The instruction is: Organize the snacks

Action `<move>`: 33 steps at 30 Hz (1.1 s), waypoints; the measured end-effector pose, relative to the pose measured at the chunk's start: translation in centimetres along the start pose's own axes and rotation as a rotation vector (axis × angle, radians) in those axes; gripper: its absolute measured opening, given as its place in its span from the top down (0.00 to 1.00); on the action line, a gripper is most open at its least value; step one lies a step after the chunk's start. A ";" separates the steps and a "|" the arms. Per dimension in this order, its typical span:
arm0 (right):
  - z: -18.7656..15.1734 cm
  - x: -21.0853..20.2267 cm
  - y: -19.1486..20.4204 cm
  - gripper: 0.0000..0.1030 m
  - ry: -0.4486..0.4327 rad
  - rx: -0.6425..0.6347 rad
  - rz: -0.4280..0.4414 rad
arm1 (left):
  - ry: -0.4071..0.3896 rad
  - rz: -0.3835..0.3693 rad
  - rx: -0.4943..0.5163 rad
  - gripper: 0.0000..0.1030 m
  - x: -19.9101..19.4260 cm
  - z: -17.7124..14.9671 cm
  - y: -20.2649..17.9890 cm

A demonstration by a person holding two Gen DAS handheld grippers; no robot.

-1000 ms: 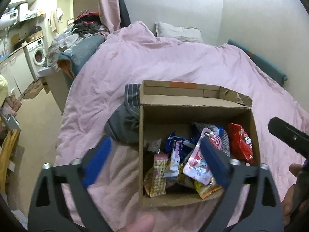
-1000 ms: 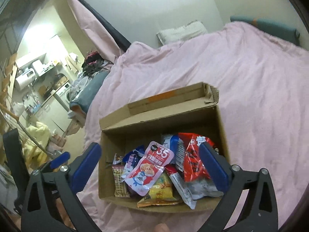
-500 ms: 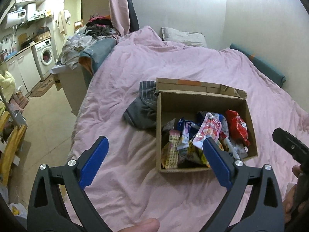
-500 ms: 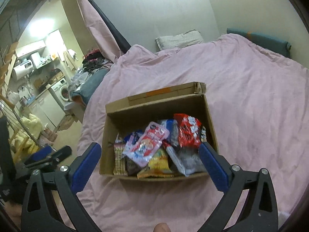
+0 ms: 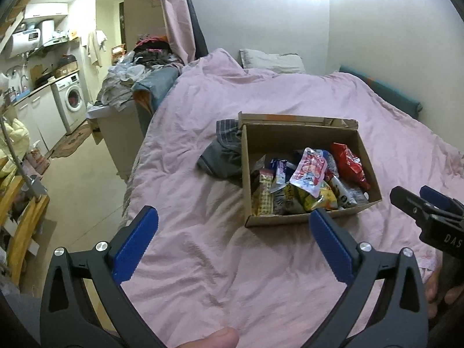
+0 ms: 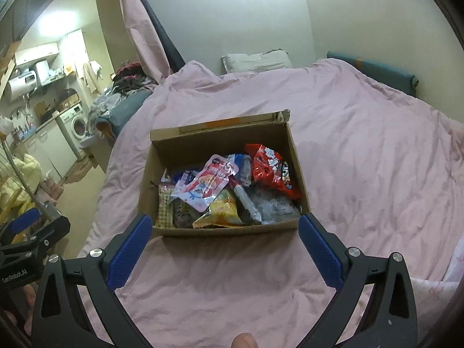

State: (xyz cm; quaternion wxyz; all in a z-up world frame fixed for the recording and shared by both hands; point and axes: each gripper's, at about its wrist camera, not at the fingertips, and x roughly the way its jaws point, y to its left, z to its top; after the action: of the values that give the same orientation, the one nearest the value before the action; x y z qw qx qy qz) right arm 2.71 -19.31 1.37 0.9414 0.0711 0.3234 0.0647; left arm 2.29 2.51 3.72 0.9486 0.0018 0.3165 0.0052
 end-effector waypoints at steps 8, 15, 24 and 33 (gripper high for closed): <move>-0.7 1.1 1.2 0.00 0.025 -0.065 -0.026 | 0.046 -0.003 -0.027 0.00 1.7 -0.4 0.0; -0.7 1.3 1.1 0.00 0.031 -0.056 -0.026 | 0.056 -0.013 -0.032 0.00 1.9 -0.7 -0.2; -0.7 1.4 1.0 0.00 0.039 -0.052 -0.027 | 0.061 -0.008 -0.049 0.00 2.2 -0.6 0.1; -0.7 1.4 1.0 0.00 0.039 -0.051 -0.027 | 0.064 -0.010 -0.057 0.00 2.3 -0.7 0.4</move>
State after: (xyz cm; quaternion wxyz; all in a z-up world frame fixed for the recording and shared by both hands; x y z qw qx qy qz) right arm 3.31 -18.05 0.14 0.9371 0.0414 0.3411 0.0614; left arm 3.71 2.94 1.81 0.9377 -0.0271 0.3463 0.0094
